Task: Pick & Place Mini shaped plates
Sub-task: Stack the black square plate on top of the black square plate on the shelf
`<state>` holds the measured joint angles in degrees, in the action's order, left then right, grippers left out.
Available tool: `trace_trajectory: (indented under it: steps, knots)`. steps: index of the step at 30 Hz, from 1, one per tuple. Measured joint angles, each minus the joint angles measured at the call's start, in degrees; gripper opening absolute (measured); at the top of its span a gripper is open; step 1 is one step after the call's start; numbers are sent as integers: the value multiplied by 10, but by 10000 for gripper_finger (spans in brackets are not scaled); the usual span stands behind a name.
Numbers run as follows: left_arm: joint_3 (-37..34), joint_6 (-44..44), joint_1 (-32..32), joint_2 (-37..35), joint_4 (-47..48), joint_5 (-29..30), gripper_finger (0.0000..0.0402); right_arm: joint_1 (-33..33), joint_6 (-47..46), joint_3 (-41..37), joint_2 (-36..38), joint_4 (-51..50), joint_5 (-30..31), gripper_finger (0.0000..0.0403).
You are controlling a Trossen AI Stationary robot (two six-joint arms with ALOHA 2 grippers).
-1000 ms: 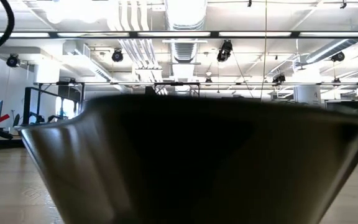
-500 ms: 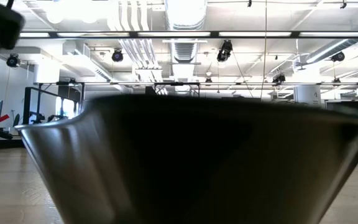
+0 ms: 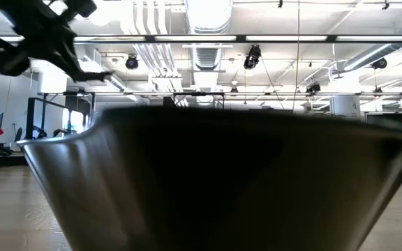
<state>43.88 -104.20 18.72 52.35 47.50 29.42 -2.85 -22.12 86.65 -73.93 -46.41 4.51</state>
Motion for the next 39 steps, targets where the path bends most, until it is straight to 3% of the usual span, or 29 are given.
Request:
trace_trajectory:
  steps: [11, 16, 31, 39]
  knots:
    - [-38, 227, -294, -5, 34, -68, 0, 0, -8, 0, 0, 8, 0, 61]
    - [-58, 315, -379, -5, -4, -116, 0, 0, -43, 0, 0, 33, 0, 61]
    - [-118, 426, -407, 0, -155, -99, 0, 0, -45, 0, 0, 50, 0, 61]
    - [-156, 437, -407, 0, -164, -104, 0, 0, -73, -1, 0, 53, 6, 61]
